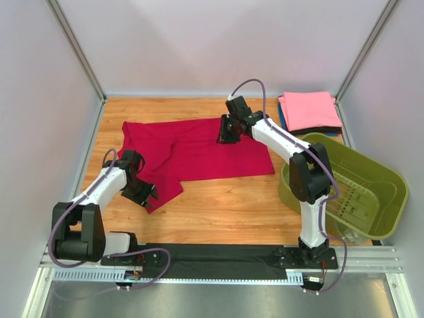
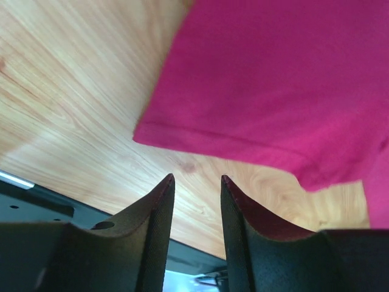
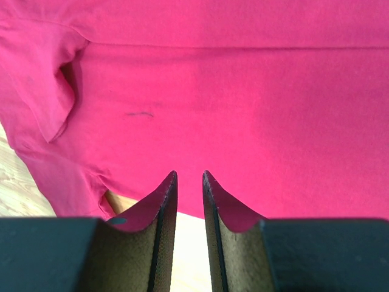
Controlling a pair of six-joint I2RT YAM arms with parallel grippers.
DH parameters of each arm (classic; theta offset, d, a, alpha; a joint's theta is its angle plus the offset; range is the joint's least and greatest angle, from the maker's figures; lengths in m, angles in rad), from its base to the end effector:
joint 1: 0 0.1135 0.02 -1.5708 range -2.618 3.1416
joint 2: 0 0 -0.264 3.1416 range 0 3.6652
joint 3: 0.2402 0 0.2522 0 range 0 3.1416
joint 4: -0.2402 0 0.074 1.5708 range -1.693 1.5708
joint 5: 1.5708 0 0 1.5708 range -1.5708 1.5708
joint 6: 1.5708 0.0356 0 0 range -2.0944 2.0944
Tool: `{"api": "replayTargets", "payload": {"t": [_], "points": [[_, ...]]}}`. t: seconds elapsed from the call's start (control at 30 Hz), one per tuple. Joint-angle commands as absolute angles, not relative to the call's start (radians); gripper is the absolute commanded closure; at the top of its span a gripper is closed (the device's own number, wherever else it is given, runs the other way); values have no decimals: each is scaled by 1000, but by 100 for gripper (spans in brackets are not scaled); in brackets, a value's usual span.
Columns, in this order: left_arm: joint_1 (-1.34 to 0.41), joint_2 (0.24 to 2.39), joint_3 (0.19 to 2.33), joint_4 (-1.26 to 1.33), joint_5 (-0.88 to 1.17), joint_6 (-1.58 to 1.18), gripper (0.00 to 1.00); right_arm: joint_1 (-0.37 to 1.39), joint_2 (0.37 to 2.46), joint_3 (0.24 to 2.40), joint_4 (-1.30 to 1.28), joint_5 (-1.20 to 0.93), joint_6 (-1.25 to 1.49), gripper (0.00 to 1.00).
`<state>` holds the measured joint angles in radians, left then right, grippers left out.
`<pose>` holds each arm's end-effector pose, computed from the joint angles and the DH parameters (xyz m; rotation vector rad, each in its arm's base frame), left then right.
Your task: Fold and stack the t-shirts
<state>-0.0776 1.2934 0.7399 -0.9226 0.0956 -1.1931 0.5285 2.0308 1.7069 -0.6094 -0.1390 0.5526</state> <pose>0.1971 -0.0187 0.1807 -1.6428 2.6469 -0.2076 0.3892 0.2330 0.2412 -0.0284 2.6012 0.5969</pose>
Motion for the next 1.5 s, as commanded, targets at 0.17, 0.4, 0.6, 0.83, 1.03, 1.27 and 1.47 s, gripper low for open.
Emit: {"api": "replayTargets", "payload": {"t": [0.17, 0.4, 0.6, 0.83, 1.03, 1.27, 1.47], "points": [[-46, 1381, 742, -953, 2, -1275, 56, 523, 1962, 1706, -603, -127, 558, 76], [-31, 1316, 686, -913, 2, -1304, 57, 511, 1960, 1687, -600, -135, 558, 76], [-31, 1365, 680, -913, 2, -1305, 60, 499, 1965, 1684, -595, -143, 566, 77], [-31, 1347, 643, -907, -40, -1315, 62, 489, 1973, 1680, -595, -144, 566, 78], [-29, 1377, 618, -831, -37, -1322, 71, 488, 1968, 1674, -598, -137, 561, 78], [-26, 1416, 811, -964, -123, -1214, 100, 479, 1940, 1703, -714, -10, 572, 76], [-26, 1430, 1044, -1029, -192, -1102, 100, 400, 2011, 1802, -1012, 199, 650, 70]]}}
